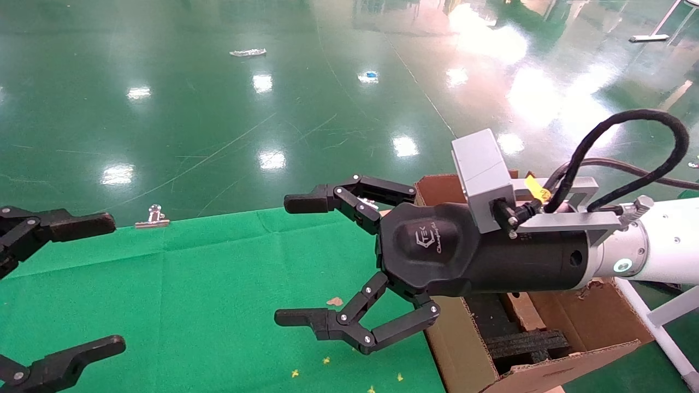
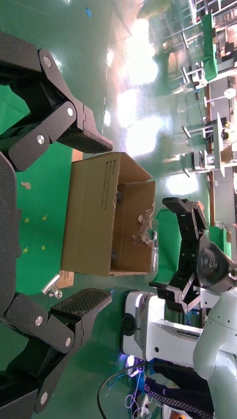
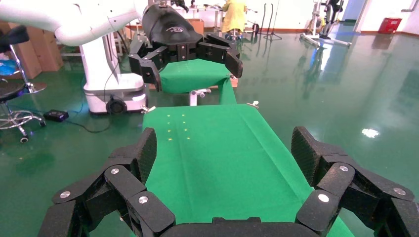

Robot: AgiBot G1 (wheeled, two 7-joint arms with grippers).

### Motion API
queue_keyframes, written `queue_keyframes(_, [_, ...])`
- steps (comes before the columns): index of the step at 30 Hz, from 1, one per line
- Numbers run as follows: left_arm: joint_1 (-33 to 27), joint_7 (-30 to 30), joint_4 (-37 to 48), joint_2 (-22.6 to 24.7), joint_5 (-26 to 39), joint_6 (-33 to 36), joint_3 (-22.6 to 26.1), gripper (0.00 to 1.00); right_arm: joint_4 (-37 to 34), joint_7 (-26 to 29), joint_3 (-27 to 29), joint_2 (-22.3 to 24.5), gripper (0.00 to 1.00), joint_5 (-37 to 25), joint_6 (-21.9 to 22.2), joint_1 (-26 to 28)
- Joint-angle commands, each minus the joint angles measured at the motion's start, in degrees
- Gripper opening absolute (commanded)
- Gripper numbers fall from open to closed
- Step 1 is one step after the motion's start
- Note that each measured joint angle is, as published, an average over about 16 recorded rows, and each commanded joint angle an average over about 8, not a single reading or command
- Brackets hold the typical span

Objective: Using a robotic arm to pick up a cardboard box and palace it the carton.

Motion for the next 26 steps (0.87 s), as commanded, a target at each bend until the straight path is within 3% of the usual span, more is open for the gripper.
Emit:
queue_keyframes(1, [0.0,0.0,0.0,0.0,0.0,0.0,0.0,1.0,0.0,0.0,0.0,0.0,1.0,0.0,0.0,0.0])
queue_keyframes(26, [0.0,0.0,0.0,0.0,0.0,0.0,0.0,1.0,0.0,0.0,0.0,0.0,1.0,0.0,0.0,0.0])
